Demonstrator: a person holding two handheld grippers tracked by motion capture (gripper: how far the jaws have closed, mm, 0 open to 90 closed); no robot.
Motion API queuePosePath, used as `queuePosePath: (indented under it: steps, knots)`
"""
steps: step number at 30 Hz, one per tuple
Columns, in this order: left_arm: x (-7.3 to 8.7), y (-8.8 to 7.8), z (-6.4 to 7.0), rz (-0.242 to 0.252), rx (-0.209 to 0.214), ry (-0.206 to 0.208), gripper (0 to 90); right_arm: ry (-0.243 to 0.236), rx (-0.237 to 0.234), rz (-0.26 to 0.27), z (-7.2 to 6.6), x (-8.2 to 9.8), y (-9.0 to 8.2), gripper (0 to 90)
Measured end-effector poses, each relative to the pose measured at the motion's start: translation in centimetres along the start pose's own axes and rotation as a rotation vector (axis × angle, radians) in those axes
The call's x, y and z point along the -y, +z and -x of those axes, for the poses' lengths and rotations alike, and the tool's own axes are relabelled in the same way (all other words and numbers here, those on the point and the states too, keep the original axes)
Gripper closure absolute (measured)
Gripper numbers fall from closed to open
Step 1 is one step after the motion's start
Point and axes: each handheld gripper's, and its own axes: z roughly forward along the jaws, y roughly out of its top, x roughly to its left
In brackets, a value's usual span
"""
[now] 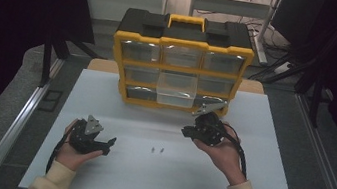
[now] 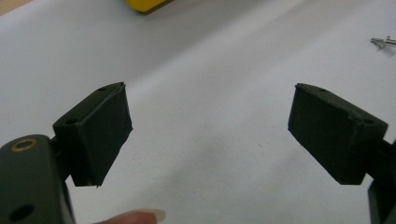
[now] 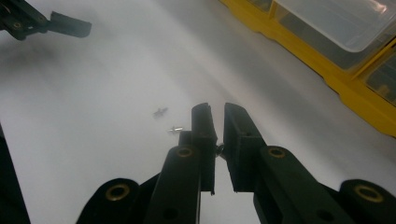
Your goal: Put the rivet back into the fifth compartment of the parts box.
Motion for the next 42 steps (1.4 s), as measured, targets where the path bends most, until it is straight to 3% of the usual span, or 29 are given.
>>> queuePosePath:
  steps: [10,17,30,42]
  knots:
    - [0.0,0.0,0.0,-0.009,0.004,0.005,13.7,0.025,-0.010,0.016,0.4,-0.6,-0.9,83.1]
    - [0.0,0.0,0.1,-0.008,0.002,0.008,13.7,0.016,-0.009,0.006,0.4,-1.6,-1.5,83.1]
    - [0.0,0.0,0.0,-0.008,0.004,0.005,13.7,0.020,-0.018,0.037,0.9,-3.1,-2.3,83.1]
    - [0.1,0.1,-0.1,-0.005,0.003,-0.003,13.7,0.051,-0.023,0.058,1.6,-4.0,-2.7,83.1]
